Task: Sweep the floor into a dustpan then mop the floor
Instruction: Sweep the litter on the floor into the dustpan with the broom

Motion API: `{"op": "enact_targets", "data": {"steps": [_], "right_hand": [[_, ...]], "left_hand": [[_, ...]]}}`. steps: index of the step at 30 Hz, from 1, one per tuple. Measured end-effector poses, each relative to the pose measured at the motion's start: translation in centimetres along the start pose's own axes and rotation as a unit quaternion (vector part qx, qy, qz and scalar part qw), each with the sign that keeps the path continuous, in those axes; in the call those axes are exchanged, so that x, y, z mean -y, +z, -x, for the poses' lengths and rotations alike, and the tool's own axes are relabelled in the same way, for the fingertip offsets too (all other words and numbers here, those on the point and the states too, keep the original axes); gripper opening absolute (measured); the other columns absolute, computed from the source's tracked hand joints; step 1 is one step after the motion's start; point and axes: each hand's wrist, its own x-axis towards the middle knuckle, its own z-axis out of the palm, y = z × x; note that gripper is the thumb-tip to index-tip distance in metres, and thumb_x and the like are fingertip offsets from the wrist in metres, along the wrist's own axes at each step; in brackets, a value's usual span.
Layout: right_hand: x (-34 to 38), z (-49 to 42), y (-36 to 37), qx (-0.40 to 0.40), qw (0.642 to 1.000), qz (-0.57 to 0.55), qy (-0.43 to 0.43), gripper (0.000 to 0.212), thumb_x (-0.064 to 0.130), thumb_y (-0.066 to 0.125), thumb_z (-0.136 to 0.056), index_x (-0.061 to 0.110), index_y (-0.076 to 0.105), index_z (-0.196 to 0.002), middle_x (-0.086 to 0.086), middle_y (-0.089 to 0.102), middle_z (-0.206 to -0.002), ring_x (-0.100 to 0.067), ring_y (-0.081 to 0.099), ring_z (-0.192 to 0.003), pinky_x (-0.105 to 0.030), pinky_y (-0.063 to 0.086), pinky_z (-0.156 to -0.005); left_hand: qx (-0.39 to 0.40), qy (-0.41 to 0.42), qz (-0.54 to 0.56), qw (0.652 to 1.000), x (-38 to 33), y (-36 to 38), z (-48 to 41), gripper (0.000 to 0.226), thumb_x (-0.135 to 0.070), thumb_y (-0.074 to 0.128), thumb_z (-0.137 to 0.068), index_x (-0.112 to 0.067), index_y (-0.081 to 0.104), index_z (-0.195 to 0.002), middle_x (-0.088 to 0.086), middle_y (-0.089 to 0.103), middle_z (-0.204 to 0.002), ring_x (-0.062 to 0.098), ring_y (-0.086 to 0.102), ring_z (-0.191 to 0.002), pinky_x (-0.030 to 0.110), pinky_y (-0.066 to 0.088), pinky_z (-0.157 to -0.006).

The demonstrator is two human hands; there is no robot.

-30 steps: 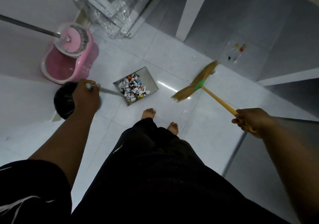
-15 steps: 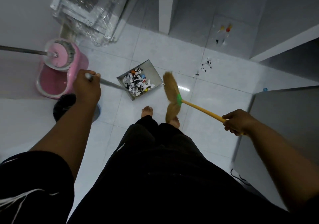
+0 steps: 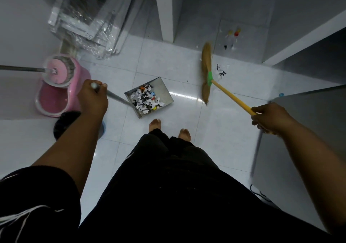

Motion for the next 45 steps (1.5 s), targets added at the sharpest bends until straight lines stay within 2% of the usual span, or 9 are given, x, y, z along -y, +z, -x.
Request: {"op": "enact_targets", "data": {"steps": [5, 10, 19, 23, 27, 29, 33, 38, 45], "right_hand": [[2.9, 0.2, -1.3, 0.032, 0.993, -0.113, -0.024, 0.042, 0.002, 0.06, -0.087, 0.008, 0.058, -0.128, -0.02, 0.07, -0.085, -0.018, 0.051, -0.052, -0.025, 0.042, -0.042], [9.4, -3.7, -0.7, 0.066, 0.985, -0.158, -0.005, 0.03, 0.004, 0.058, -0.089, 0.003, 0.061, -0.119, -0.02, 0.069, -0.088, -0.019, 0.056, -0.059, -0.027, 0.047, -0.051], [14.7, -11.7, -2.7, 0.043, 0.977, -0.178, 0.107, 0.026, 0.006, 0.051, -0.092, -0.011, 0.056, -0.111, -0.023, 0.066, -0.091, -0.017, 0.052, -0.055, -0.025, 0.042, -0.05], [14.4, -11.0, -5.9, 0.022, 0.967, -0.223, 0.123, 0.023, 0.007, 0.056, -0.09, -0.007, 0.059, -0.107, -0.023, 0.069, -0.087, -0.016, 0.057, -0.052, -0.024, 0.045, -0.046], [14.8, -9.2, -8.5, 0.022, 0.964, -0.248, 0.088, 0.015, 0.011, 0.058, -0.092, 0.007, 0.064, -0.104, -0.018, 0.072, -0.087, -0.016, 0.061, -0.056, -0.028, 0.051, -0.056], [16.0, -9.6, -9.4, 0.022, 0.959, -0.276, 0.061, 0.019, 0.006, 0.058, -0.091, 0.012, 0.064, -0.108, -0.018, 0.072, -0.086, -0.014, 0.059, -0.052, -0.027, 0.051, -0.051], [20.3, -14.7, -10.6, 0.042, 0.938, -0.342, 0.031, 0.022, 0.009, 0.059, -0.088, 0.005, 0.062, -0.11, -0.02, 0.071, -0.09, -0.012, 0.056, -0.05, -0.022, 0.045, -0.044], [25.8, -24.4, -10.5, 0.11, 0.908, -0.402, 0.049, 0.028, 0.013, 0.052, -0.092, 0.0, 0.05, -0.117, -0.013, 0.066, -0.088, -0.006, 0.048, -0.044, -0.016, 0.041, -0.039], [21.4, -30.5, -9.1, 0.067, 0.91, -0.392, 0.117, 0.017, 0.007, 0.046, -0.095, -0.003, 0.051, -0.108, -0.017, 0.064, -0.087, -0.008, 0.05, -0.042, -0.016, 0.039, -0.039]], "left_hand": [[0.0, 0.008, 0.015, 1.0, -1.8, 1.1, -0.2, 0.02, -0.026, 0.061, -0.093, -0.009, 0.059, -0.102, 0.013, 0.066, -0.104, 0.023, 0.061, -0.096, 0.024, 0.044, -0.083], [0.004, 0.018, 0.015, 1.0, -3.7, 2.2, -2.4, 0.019, -0.025, 0.061, -0.092, -0.009, 0.06, -0.103, 0.001, 0.062, -0.096, 0.012, 0.057, -0.088, 0.009, 0.039, -0.075], [0.06, 0.036, 0.016, 0.997, -6.9, 5.6, -9.9, 0.014, -0.024, 0.063, -0.091, -0.013, 0.061, -0.098, 0.003, 0.065, -0.093, 0.015, 0.059, -0.088, 0.029, 0.049, -0.083], [0.103, 0.058, -0.002, 0.993, -8.9, 7.9, -13.6, 0.012, -0.024, 0.064, -0.09, -0.014, 0.061, -0.096, -0.003, 0.063, -0.089, 0.014, 0.059, -0.086, 0.026, 0.047, -0.081], [0.137, 0.062, -0.017, 0.989, -11.0, 10.7, -16.3, 0.01, -0.022, 0.064, -0.091, -0.014, 0.062, -0.097, -0.004, 0.062, -0.088, 0.013, 0.059, -0.086, 0.022, 0.043, -0.077], [0.154, 0.069, -0.02, 0.985, -12.0, 12.1, -16.9, 0.011, -0.02, 0.064, -0.091, -0.013, 0.061, -0.098, -0.004, 0.063, -0.09, 0.013, 0.059, -0.088, 0.022, 0.043, -0.079], [0.176, 0.079, -0.031, 0.981, -13.7, 15.2, -17.5, 0.012, -0.018, 0.063, -0.092, -0.01, 0.06, -0.1, -0.002, 0.062, -0.092, 0.014, 0.059, -0.089, 0.023, 0.044, -0.08], [0.168, 0.102, -0.055, 0.979, -14.6, 18.5, -17.8, 0.014, -0.018, 0.063, -0.092, -0.009, 0.06, -0.102, -0.003, 0.061, -0.092, 0.012, 0.057, -0.086, 0.021, 0.041, -0.078], [0.154, 0.114, -0.078, 0.978, -15.7, 21.9, -16.9, 0.015, -0.021, 0.065, -0.092, -0.012, 0.06, -0.101, -0.005, 0.06, -0.092, 0.009, 0.055, -0.085, 0.019, 0.039, -0.076]]}}
